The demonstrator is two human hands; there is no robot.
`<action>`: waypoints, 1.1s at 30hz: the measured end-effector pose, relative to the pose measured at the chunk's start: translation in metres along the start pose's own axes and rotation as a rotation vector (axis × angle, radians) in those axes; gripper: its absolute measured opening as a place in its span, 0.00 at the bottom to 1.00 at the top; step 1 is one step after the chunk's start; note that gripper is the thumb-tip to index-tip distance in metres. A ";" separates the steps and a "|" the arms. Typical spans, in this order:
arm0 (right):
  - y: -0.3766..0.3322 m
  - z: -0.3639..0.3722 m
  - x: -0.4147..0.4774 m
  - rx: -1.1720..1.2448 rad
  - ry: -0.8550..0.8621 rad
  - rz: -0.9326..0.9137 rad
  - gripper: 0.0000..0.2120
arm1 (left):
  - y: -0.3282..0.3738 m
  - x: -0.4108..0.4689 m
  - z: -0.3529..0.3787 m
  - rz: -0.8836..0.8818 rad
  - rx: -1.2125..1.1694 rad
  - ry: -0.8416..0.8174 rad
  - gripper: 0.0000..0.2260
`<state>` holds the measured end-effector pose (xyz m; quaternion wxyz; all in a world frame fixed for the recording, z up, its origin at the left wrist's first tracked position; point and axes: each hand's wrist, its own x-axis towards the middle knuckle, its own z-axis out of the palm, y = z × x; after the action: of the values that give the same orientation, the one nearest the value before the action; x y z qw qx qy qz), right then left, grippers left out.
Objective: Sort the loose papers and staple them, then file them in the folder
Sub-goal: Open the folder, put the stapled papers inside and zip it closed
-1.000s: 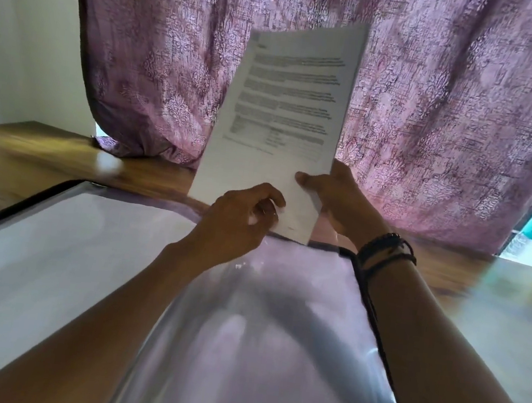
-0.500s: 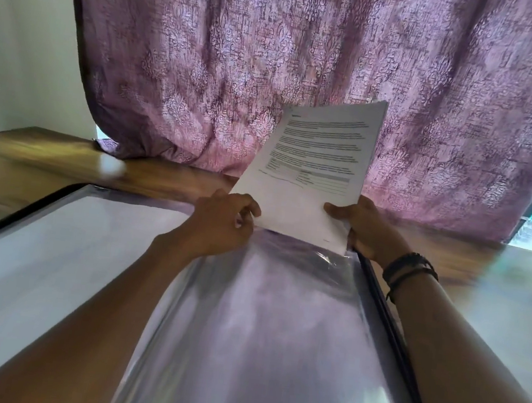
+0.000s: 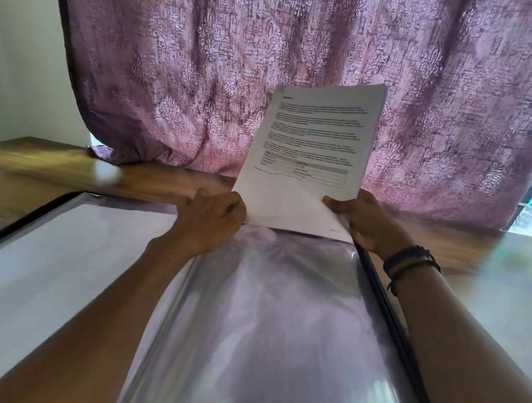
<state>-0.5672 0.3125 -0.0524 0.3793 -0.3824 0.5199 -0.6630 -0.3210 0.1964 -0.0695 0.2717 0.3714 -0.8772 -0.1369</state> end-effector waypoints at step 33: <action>0.008 -0.001 0.001 -0.215 -0.137 0.284 0.19 | 0.002 0.000 0.013 0.170 -0.227 0.045 0.04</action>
<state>-0.5677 0.3101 -0.0602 0.4606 -0.3878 0.6095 -0.5156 -0.3294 0.1982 -0.0797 0.3421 0.2656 -0.8781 -0.2032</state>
